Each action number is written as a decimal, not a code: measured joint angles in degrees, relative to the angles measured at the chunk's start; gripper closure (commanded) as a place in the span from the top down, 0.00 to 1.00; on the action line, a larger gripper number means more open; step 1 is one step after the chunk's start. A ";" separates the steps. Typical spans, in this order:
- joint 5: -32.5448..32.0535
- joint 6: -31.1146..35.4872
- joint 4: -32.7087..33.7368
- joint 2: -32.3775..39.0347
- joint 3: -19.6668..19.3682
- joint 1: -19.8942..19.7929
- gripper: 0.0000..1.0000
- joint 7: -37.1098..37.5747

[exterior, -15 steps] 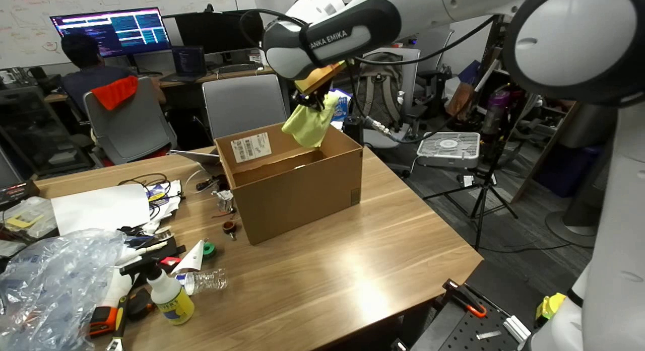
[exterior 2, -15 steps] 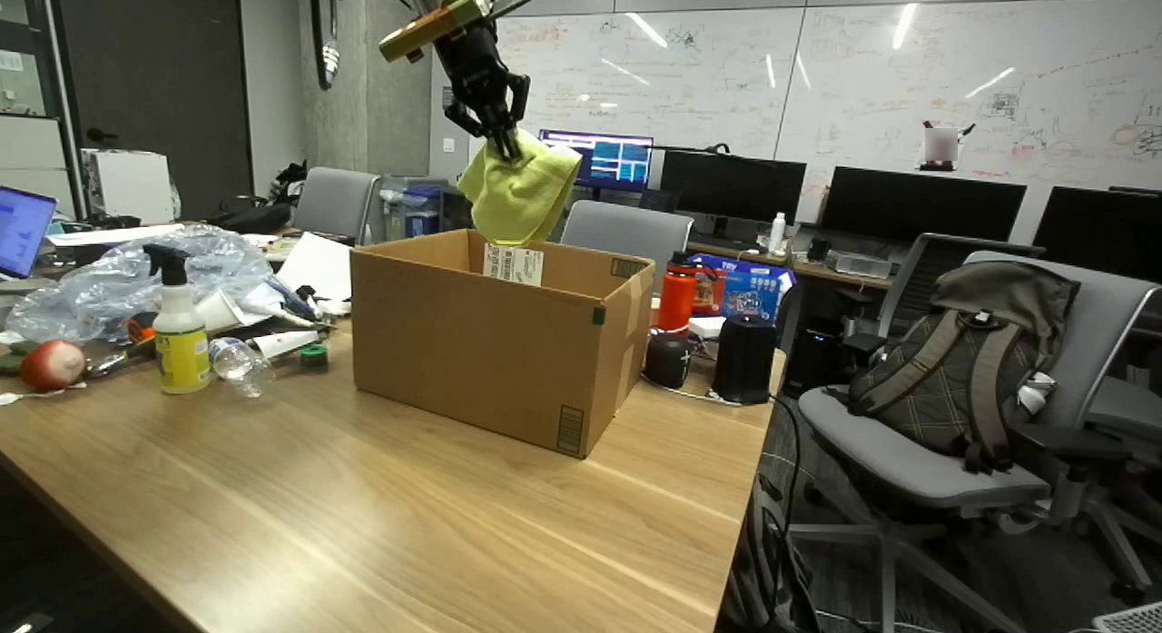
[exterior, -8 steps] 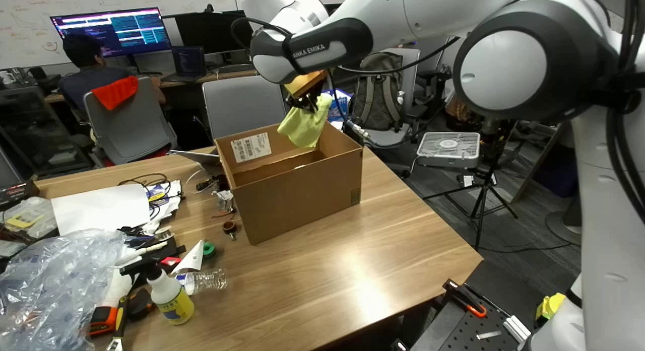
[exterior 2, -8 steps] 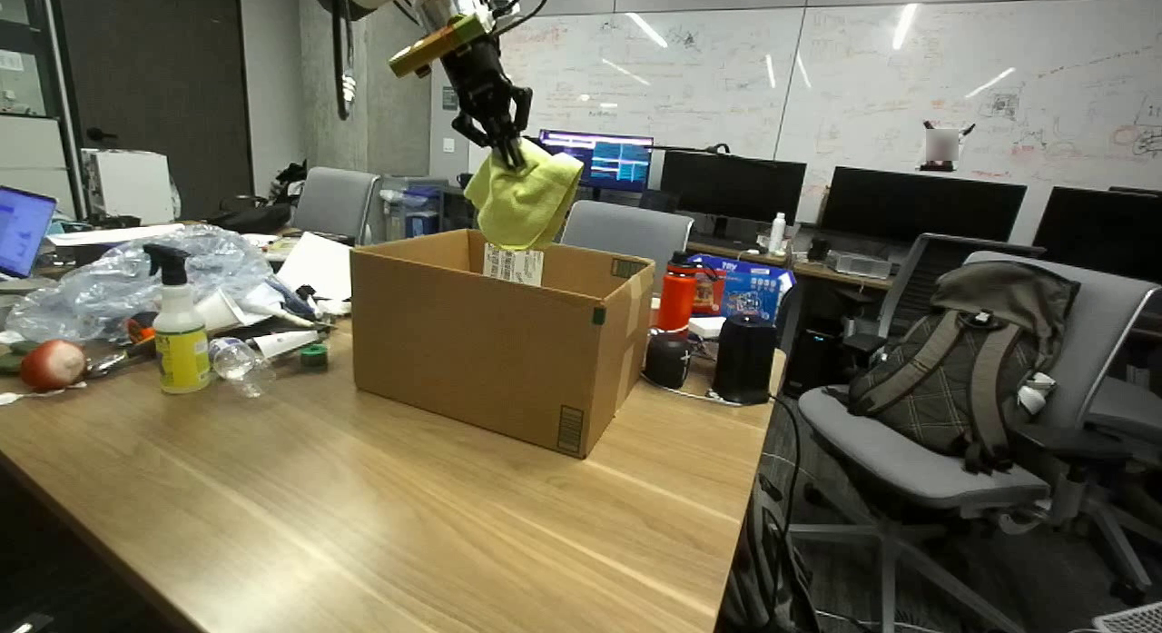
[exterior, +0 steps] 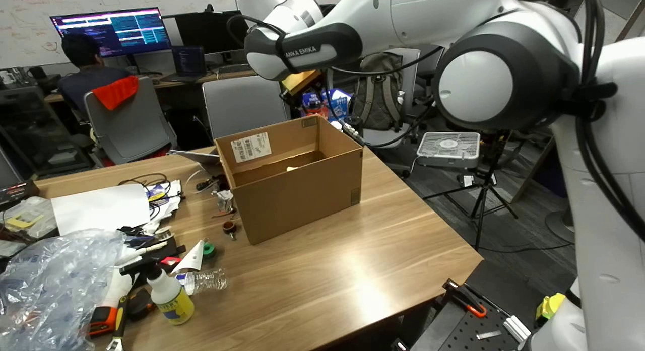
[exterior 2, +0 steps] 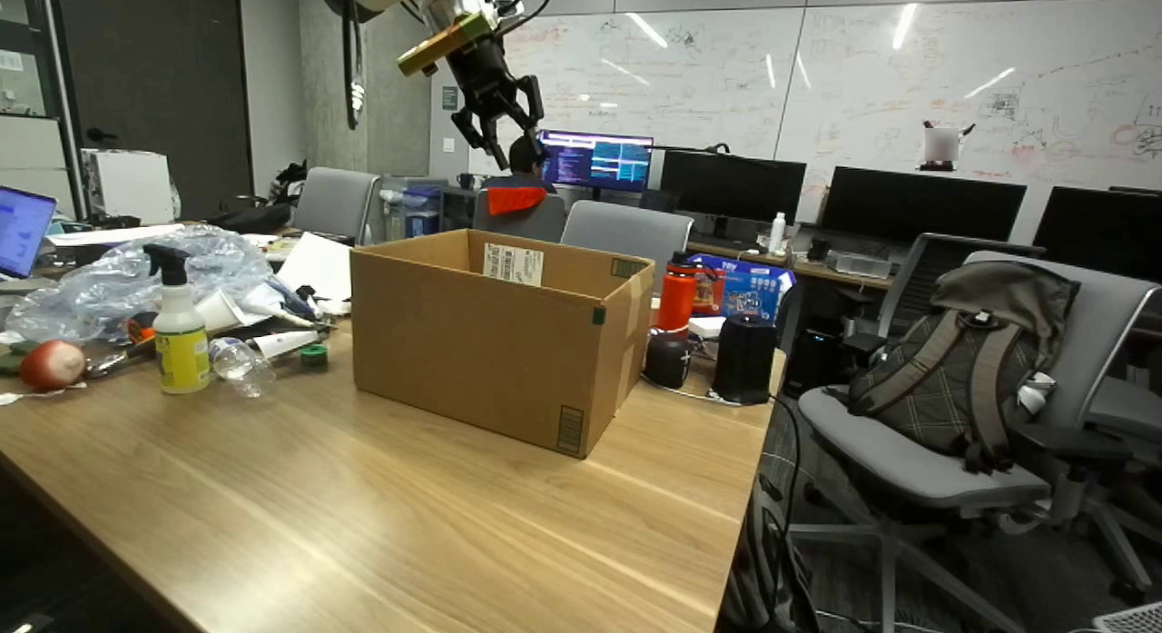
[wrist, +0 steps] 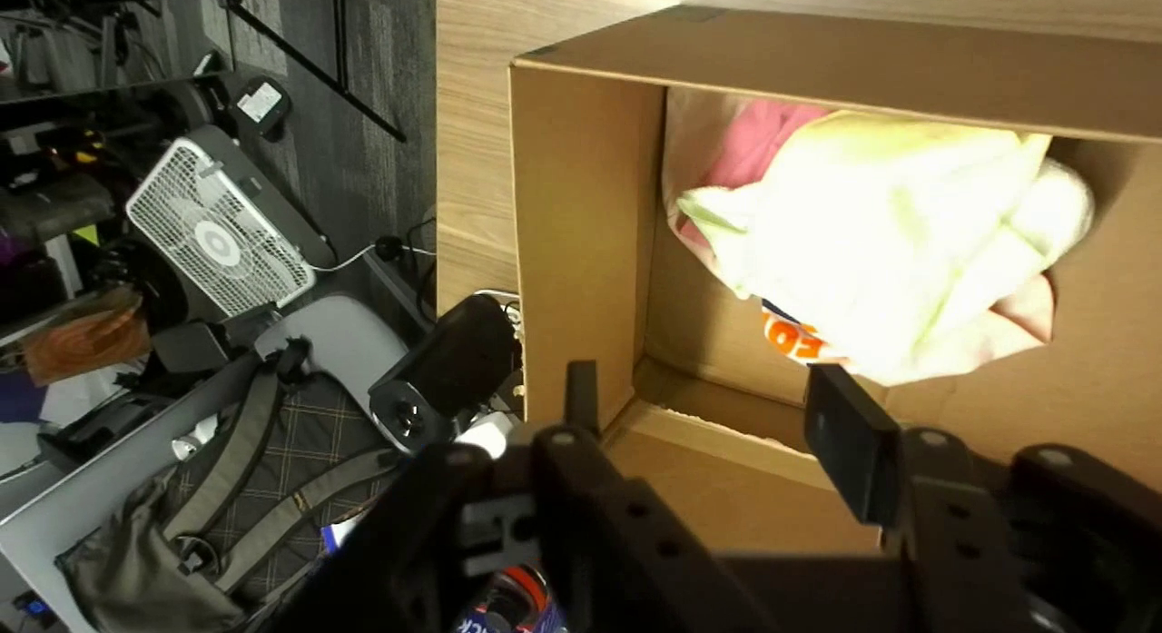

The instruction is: Put all the towels into the box.

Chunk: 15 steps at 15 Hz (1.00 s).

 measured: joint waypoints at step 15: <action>5.04 -24.23 -3.81 -10.79 1.38 0.83 1.00 -1.77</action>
